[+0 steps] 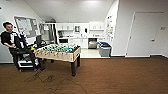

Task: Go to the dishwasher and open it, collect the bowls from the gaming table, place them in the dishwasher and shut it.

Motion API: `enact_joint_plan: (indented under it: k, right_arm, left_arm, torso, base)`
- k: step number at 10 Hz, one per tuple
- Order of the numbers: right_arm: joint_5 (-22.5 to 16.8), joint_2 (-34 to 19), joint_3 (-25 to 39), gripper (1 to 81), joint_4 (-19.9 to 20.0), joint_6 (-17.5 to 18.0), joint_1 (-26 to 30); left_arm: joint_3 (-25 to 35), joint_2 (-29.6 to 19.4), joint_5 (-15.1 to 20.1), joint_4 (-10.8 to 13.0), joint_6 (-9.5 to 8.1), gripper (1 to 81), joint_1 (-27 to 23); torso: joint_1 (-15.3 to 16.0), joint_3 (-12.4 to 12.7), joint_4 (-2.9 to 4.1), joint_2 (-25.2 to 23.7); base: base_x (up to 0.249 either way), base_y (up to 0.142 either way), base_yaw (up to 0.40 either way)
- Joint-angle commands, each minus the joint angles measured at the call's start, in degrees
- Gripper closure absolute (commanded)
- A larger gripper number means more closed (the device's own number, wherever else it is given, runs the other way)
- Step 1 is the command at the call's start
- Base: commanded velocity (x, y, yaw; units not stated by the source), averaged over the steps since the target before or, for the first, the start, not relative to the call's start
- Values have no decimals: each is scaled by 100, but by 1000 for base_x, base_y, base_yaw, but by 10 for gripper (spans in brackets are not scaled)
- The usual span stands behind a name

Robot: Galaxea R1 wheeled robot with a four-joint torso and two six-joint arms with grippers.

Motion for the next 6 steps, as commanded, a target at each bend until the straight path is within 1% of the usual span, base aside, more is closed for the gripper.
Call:
enact_joint_plan:
  k: [1, 6]
  right_arm:
    - [-257, -61, -3, 811, -1, -20, 274]
    - [-248, -61, -3, 811, -27, -20, 282]
  left_arm:
    - [-15, -61, 309, 18, 46, 811, -275]
    - [-23, -52, 301, 18, 46, 811, -275]
  torso:
    - [0, 2, 0, 0]
    - [0, 2, 0, 0]
  base:
    - [0, 0, 0]
    - [0, 0, 0]
